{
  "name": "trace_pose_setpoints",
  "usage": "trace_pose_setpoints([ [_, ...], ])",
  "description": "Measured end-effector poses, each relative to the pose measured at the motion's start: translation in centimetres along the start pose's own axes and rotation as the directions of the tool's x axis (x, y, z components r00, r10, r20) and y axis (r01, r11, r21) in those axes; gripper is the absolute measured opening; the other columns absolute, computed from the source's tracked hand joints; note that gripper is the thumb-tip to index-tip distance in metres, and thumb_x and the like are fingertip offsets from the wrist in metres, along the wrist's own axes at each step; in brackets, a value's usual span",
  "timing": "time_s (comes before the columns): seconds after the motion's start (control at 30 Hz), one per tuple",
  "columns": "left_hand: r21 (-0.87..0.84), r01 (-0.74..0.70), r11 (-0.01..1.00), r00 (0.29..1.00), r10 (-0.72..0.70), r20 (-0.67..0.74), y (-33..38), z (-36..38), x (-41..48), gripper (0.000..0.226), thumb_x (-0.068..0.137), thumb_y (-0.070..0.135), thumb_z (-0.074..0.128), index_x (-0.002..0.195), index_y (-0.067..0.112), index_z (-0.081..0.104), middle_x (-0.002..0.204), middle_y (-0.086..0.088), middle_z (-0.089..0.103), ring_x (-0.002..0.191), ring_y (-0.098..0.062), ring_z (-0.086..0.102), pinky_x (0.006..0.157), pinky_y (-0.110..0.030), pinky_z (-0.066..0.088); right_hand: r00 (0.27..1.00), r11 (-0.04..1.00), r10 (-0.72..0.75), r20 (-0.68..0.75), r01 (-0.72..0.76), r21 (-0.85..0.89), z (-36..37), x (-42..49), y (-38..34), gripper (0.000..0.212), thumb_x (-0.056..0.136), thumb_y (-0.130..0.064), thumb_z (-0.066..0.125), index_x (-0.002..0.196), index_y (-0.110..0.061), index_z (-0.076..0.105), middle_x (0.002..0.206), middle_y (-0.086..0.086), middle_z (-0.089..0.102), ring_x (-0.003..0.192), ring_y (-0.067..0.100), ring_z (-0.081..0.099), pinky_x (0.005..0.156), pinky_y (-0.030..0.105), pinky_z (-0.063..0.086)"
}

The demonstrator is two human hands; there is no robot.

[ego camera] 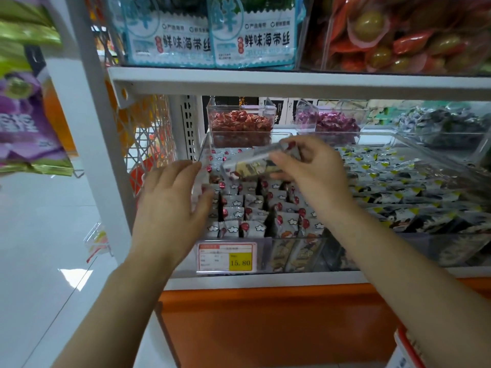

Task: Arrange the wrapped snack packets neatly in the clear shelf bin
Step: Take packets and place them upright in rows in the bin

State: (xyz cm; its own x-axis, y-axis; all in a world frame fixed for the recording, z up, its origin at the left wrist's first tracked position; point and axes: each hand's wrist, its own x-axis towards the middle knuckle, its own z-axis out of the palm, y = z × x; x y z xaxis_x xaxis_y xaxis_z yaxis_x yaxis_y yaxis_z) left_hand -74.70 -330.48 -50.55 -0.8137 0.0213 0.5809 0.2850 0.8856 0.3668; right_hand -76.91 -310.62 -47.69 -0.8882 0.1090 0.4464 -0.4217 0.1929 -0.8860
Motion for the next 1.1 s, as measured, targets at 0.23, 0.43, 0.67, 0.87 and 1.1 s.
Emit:
trace_pose_setpoints([
  [0.23, -0.009, 0.071, 0.997, 0.973, -0.067, 0.222, -0.6, 1.9, -0.7, 0.085, 0.083, 0.063, 0.026, 0.150, 0.018, -0.002, 0.156, -0.008, 0.014, 0.142, -0.023, 0.011, 0.114, -0.042, 0.012, 0.969, 0.892, -0.122, 0.217, 0.202, -0.404, 6.3, 5.4, 1.1, 0.021, 0.083, -0.022, 0.068, 0.095, -0.005, 0.062, 0.082, -0.004, 0.054, 0.075, 0.011, 0.053, 0.067, 0.023, 0.045],
  [0.43, -0.123, 0.101, 0.987, 0.965, -0.067, 0.255, -0.9, 2.0, -0.7, 0.085, 0.082, 0.061, 0.033, 0.149, 0.023, -0.002, 0.154, -0.007, 0.020, 0.139, -0.021, 0.015, 0.111, -0.041, 0.016, 0.898, 0.637, -0.043, 0.438, 0.362, -0.680, 9.4, 6.3, 2.7, 0.031, 0.080, -0.040, 0.070, 0.097, -0.013, 0.066, 0.097, 0.004, 0.062, 0.101, 0.023, 0.052, 0.080, 0.034, 0.042],
  [0.67, -0.143, 0.118, 0.983, 0.960, -0.076, 0.270, -1.0, 2.3, -0.6, 0.084, 0.086, 0.058, 0.039, 0.149, 0.026, -0.007, 0.151, -0.007, 0.024, 0.138, -0.022, 0.015, 0.111, -0.041, 0.016, 0.806, 0.662, 0.143, 0.574, 0.353, -0.661, 8.9, 7.9, 2.6, 0.026, 0.094, -0.017, 0.048, 0.093, -0.001, 0.068, 0.090, 0.012, 0.069, 0.081, 0.024, 0.063, 0.078, 0.036, 0.051],
  [0.87, -0.183, 0.121, 0.976, 0.959, -0.068, 0.274, -0.9, 2.1, -0.6, 0.083, 0.087, 0.055, 0.042, 0.148, 0.027, -0.007, 0.149, -0.006, 0.027, 0.133, -0.016, 0.016, 0.110, -0.041, 0.018, 0.880, 0.610, 0.023, 0.474, 0.364, -0.704, 9.7, 10.2, 3.4, 0.016, 0.090, -0.010, 0.056, 0.094, -0.009, 0.071, 0.102, 0.005, 0.070, 0.094, 0.018, 0.062, 0.085, 0.033, 0.049],
  [1.1, -0.210, 0.114, 0.971, 0.964, -0.057, 0.259, -0.9, 2.2, -0.6, 0.084, 0.088, 0.053, 0.045, 0.149, 0.026, -0.006, 0.150, -0.007, 0.026, 0.133, -0.016, 0.016, 0.108, -0.039, 0.018, 0.904, 0.581, -0.003, 0.428, 0.350, -0.735, 10.9, 10.3, 4.3, 0.006, 0.085, -0.010, 0.065, 0.085, -0.014, 0.069, 0.095, 0.001, 0.067, 0.098, 0.018, 0.058, 0.086, 0.032, 0.047],
])
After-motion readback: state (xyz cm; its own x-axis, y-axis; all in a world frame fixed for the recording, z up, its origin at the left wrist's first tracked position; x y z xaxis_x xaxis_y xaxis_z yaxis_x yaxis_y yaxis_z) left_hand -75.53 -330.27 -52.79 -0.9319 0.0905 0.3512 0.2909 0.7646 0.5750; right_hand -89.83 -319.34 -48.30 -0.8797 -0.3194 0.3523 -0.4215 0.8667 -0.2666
